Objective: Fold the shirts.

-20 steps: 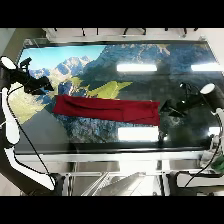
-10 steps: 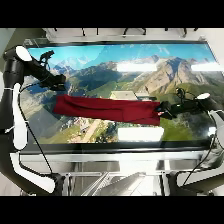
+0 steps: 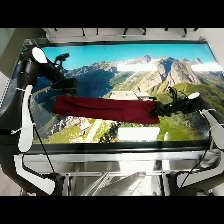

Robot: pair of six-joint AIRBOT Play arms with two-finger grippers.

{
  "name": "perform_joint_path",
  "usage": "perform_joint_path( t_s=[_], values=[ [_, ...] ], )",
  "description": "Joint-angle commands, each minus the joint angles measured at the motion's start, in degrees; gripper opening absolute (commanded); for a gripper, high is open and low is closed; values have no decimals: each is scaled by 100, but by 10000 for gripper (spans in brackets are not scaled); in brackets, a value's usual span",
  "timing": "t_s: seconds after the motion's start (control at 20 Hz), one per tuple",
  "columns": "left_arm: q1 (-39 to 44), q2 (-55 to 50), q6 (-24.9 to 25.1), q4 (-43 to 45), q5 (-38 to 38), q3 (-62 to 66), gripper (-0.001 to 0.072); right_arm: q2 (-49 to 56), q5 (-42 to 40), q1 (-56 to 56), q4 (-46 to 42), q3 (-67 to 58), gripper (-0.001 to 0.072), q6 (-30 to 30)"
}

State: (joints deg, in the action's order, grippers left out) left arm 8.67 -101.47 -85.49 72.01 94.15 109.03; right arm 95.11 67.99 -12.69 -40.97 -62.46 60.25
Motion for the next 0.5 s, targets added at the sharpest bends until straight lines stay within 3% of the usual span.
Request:
perform_joint_path(
  t_s=[0.0,0.25,0.45],
  values=[
    [516,4,-52,-20,-221,-597,16,-544,304,24,-76,-7,19,52],
    [1580,2,-181,-739,-1563,-1532,16,-1919,470,201,-1320,-7,20,1038],
    [2288,-227,-527,-765,-2568,-1598,15,-2686,616,210,-1539,-7,20,1252]
  ],
)
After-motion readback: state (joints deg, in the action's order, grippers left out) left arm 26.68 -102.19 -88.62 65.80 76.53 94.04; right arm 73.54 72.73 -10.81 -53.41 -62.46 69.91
